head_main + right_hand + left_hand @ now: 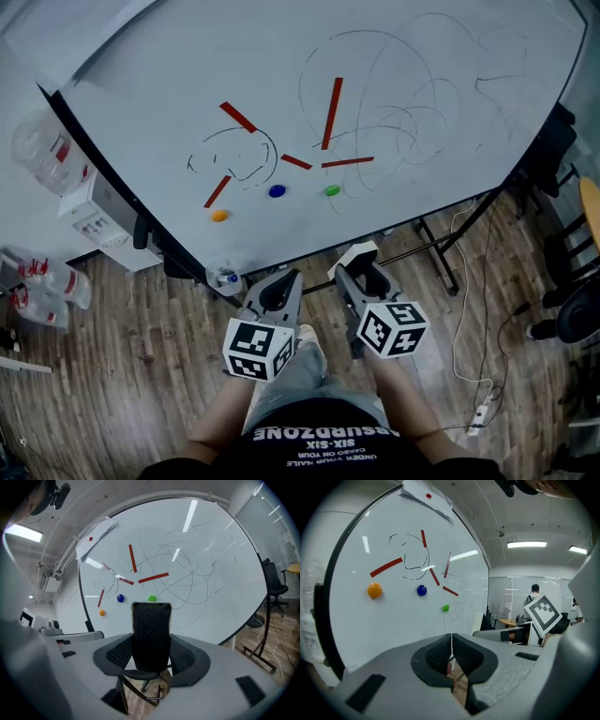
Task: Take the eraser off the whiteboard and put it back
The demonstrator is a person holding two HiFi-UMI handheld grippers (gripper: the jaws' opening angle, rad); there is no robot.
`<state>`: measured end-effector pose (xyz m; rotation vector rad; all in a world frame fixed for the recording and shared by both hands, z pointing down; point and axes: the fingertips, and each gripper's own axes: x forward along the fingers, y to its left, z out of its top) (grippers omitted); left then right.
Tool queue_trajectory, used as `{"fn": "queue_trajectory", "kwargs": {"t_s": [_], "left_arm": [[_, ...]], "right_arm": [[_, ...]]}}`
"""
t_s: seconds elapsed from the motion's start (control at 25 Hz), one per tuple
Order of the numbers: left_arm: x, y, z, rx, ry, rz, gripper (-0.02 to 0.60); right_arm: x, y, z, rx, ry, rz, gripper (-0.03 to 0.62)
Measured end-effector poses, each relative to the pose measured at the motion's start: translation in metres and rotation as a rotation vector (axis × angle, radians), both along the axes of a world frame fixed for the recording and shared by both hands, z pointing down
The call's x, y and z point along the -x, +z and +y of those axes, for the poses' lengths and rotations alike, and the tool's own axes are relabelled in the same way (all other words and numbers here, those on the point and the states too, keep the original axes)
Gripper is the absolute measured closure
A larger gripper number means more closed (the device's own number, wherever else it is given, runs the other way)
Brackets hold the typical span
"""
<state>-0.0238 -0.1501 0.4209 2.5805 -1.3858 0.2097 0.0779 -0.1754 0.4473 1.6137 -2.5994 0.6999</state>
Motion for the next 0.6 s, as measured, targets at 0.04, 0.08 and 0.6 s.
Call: {"fn": "queue_trajectory", "kwargs": {"t_s": [0.04,0.08,0.6], "left_arm": [[0.000,0.000,0.000,0.002,0.000,0.001,0.574],[0.001,0.001,0.000,0.004,-0.001,0.003,0.574],[-0.007,0.014,0.011,0.042,0.027,0.012,0.574]], "right_arm": [[0.002,0.000,0.002,-0.007,-0.003,0.006,0.367],[0.003,0.000,0.003,-0.016,-0.005,0.013,0.367],[0.007,0.003,0.022,-0.062,-0.006,0.116,0.365]]}}
